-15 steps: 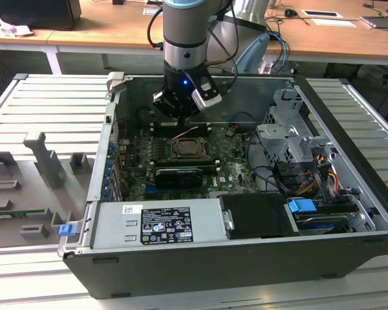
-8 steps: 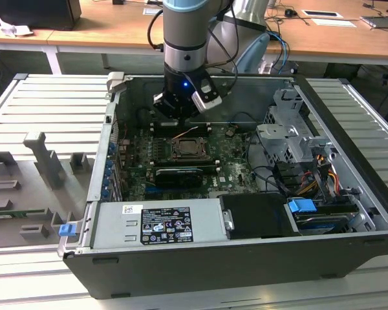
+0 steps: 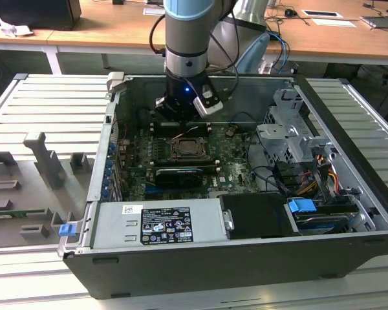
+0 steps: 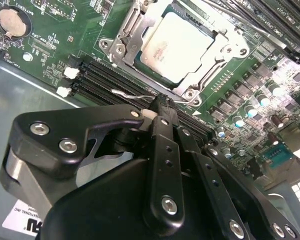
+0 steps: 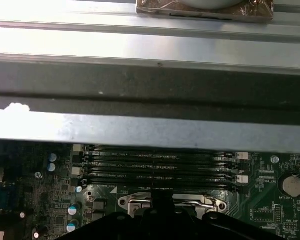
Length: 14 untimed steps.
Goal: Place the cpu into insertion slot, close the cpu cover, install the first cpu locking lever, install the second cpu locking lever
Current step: 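Install the first cpu locking lever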
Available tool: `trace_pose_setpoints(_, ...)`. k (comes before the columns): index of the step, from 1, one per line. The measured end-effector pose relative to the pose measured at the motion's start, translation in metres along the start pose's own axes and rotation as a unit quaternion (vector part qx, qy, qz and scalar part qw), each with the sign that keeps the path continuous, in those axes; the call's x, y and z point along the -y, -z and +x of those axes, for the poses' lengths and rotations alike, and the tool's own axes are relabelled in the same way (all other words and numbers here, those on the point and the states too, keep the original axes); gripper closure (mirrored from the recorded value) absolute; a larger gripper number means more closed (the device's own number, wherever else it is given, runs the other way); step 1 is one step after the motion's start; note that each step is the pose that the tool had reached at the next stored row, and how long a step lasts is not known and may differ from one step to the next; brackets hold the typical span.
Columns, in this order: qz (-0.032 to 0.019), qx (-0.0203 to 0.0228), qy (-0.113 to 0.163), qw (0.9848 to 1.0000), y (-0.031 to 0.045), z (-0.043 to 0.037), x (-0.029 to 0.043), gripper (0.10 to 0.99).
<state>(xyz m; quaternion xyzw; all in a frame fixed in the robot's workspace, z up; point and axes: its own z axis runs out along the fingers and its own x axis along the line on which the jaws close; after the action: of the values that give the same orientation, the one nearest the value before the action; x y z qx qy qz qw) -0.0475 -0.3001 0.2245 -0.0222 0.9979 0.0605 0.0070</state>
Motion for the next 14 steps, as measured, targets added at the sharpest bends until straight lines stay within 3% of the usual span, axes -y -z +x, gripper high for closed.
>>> trace_pose_setpoints(9,-0.0005,-0.0016,0.014,0.9999,-0.0035,-0.0055,0.0006,0.980)
trace_pose_setpoints(10,-0.0032,-0.0016,0.014,0.9999,-0.0039,-0.0055,0.0008,0.980)
trace_pose_setpoints(11,-0.0091,-0.0011,0.014,0.9999,-0.0041,-0.0056,0.0005,0.980)
trace_pose_setpoints(14,-0.0091,-0.0011,0.014,0.9999,-0.0046,-0.0119,-0.0022,0.980)
